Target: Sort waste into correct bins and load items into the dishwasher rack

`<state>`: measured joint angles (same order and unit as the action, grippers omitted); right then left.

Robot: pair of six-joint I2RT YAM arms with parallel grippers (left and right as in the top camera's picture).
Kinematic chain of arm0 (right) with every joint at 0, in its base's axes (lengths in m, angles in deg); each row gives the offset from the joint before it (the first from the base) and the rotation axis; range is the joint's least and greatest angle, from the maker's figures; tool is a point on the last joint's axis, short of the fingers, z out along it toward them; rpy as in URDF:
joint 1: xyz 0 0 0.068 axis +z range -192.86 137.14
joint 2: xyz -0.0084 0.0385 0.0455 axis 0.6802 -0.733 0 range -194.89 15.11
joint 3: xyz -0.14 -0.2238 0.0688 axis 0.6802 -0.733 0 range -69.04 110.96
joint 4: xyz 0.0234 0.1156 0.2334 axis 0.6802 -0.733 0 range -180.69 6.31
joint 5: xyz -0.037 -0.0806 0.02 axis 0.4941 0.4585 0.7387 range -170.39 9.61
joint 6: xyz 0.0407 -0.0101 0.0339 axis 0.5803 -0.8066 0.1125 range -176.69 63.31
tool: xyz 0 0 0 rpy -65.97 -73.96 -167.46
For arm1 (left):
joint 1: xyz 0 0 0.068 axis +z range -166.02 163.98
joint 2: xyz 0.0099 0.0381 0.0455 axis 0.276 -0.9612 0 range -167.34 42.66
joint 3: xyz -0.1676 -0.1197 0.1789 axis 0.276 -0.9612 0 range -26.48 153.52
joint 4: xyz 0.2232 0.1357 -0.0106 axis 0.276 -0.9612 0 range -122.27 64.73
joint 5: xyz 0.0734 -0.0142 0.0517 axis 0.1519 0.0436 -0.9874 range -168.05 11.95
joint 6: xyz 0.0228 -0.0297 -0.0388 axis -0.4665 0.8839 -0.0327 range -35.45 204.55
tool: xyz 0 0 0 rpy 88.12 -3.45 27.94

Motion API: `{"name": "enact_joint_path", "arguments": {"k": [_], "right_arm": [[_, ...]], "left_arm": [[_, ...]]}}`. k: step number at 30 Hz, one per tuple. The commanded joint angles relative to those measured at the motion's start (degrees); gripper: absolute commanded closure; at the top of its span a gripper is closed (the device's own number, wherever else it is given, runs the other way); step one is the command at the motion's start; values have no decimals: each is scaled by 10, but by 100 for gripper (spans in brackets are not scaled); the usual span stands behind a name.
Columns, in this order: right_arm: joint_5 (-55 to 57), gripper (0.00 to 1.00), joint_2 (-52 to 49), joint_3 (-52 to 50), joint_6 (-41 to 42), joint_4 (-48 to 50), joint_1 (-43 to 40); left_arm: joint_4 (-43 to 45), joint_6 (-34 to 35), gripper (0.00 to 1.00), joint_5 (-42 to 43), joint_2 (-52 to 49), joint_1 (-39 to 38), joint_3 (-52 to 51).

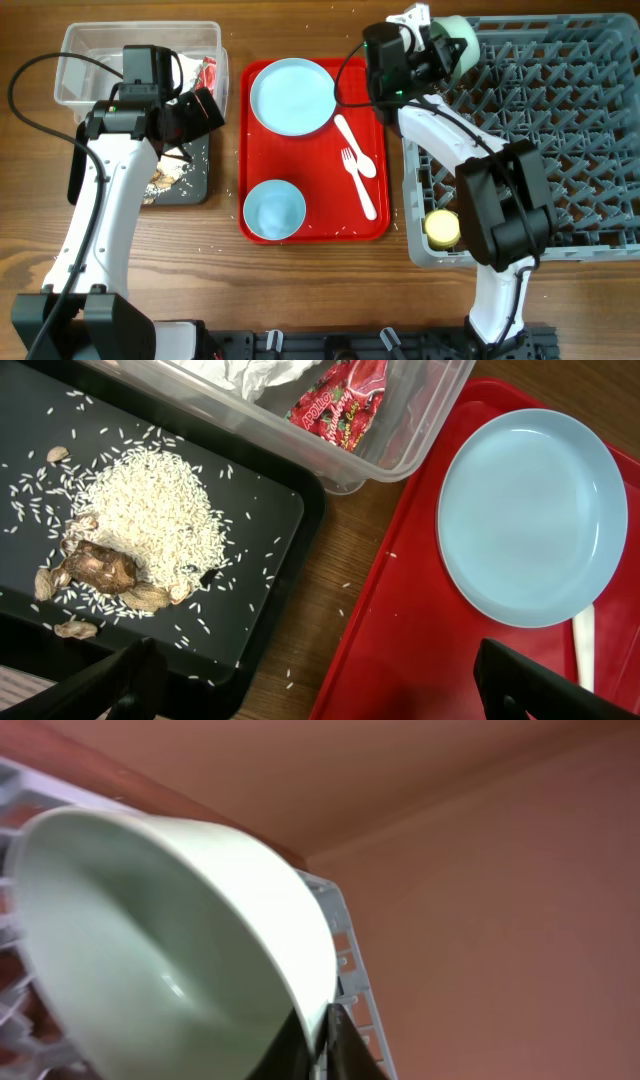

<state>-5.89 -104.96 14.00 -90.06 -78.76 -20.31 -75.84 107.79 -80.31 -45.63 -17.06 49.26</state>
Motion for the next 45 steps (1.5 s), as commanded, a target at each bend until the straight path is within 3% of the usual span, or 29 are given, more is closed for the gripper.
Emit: {"name": "enact_joint_path", "arguments": {"k": [1,6,8,9,14,17,19,20,22,24,27,32,36,39,41,45], "right_arm": [[-28,79,-14,5,-11,-12,33],[-41,76,-14,5,-11,-12,50],[-41,28,-14,5,-11,-11,52],[-41,14,-14,5,-11,-10,52],[-50,0,26,5,-10,50,56],[-78,0,82,5,44,33,85],[-148,2,109,5,126,-60,117],[-228,2,122,5,192,-137,136],[-534,2,134,5,336,-282,163],[-803,0,134,5,350,-355,168],[-980,0,134,5,426,-403,168],[-990,11,134,-31,571,-434,169],[-936,27,134,-110,663,-419,169],[-936,38,134,-124,678,-405,169],[-936,60,130,-125,694,-395,170],[-956,65,98,-125,695,-375,177]], "left_arm": [[1,2,0,0,-3,3,9],[1,2,0,0,-3,3,9],[1,2,0,0,-3,3,9],[1,2,0,0,-3,3,9],[1,2,0,0,-3,3,9],[1,2,0,0,-3,3,9],[1,2,0,0,-3,3,9],[1,2,0,0,-3,3,9],[1,2,0,0,-3,3,9],[1,2,0,0,-3,3,9],[1,2,0,0,-3,3,9],[1,2,0,0,-3,3,9],[1,2,0,0,-3,3,9],[1,2,0,0,-3,3,9],[1,2,0,0,-3,3,9],[1,2,0,0,-3,3,9]]}}
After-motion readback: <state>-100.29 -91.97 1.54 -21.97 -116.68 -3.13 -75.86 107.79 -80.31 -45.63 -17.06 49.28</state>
